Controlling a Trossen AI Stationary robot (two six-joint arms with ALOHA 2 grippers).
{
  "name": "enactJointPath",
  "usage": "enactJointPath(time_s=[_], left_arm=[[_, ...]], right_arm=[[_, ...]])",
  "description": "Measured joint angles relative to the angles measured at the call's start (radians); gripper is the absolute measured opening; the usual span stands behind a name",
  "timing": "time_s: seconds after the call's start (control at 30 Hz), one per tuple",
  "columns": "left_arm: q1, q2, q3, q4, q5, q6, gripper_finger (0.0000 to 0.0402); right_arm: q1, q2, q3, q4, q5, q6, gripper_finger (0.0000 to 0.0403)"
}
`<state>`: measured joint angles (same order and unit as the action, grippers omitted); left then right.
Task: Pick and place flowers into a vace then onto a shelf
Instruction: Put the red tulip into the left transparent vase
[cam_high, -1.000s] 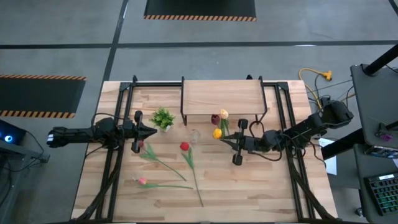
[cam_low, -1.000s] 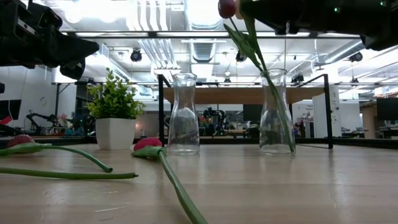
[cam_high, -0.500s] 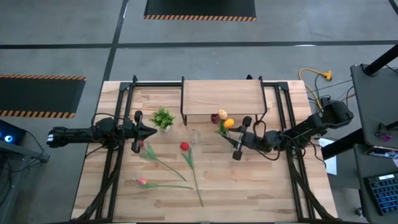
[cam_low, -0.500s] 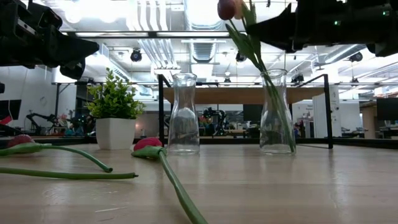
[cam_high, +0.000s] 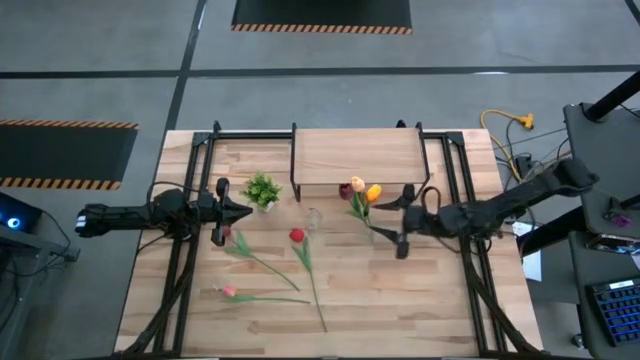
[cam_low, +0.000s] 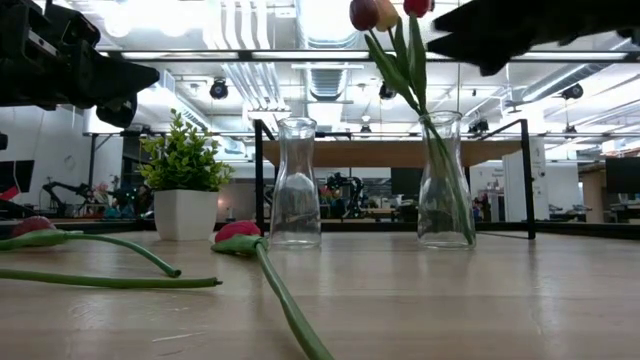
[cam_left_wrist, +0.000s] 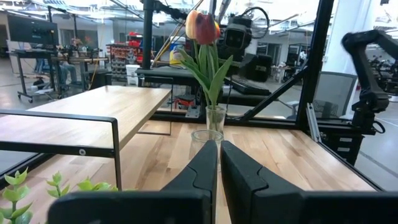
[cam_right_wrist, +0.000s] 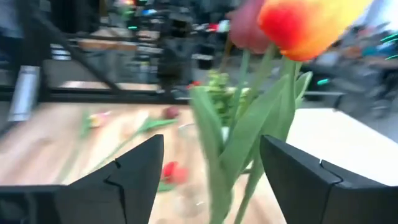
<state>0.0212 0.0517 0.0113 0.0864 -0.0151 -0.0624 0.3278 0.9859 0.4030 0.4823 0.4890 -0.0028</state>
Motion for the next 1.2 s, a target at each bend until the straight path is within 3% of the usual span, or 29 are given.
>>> enactJointPath(time_s=[0.2, 0.5, 0.7, 0.87, 1.03, 1.2], left_arm=[[0.0, 0.0, 0.0, 0.0, 0.0, 0.001, 0.0003], [0.0, 0.0, 0.0, 0.0, 0.0, 0.001, 0.0003], [0.0, 0.0, 0.0, 0.0, 0.0, 0.066, 0.0003], [0.0, 0.0, 0.0, 0.0, 0.0, 0.076, 0.0003], [0.0, 0.0, 0.0, 0.0, 0.0, 0.076, 0.0003], [0.0, 0.0, 0.0, 0.008, 0.0, 0.076, 0.0003]], right_arm=[[0.002, -0.215, -0.024, -0.197, -0.196, 0.09, 0.0258], [0.002, -0.387, -0.187, -0.113, -0.328, 0.074, 0.024], [0.002, -0.541, -0.314, -0.108, -0.368, 0.132, 0.0226], [0.002, -0.692, -0.372, -0.116, -0.429, 0.086, 0.0223], [0.001, -0.864, -0.348, -0.287, -0.422, -0.001, 0.0223], [0.001, -0.981, -0.316, -0.47, -0.375, 0.043, 0.022]])
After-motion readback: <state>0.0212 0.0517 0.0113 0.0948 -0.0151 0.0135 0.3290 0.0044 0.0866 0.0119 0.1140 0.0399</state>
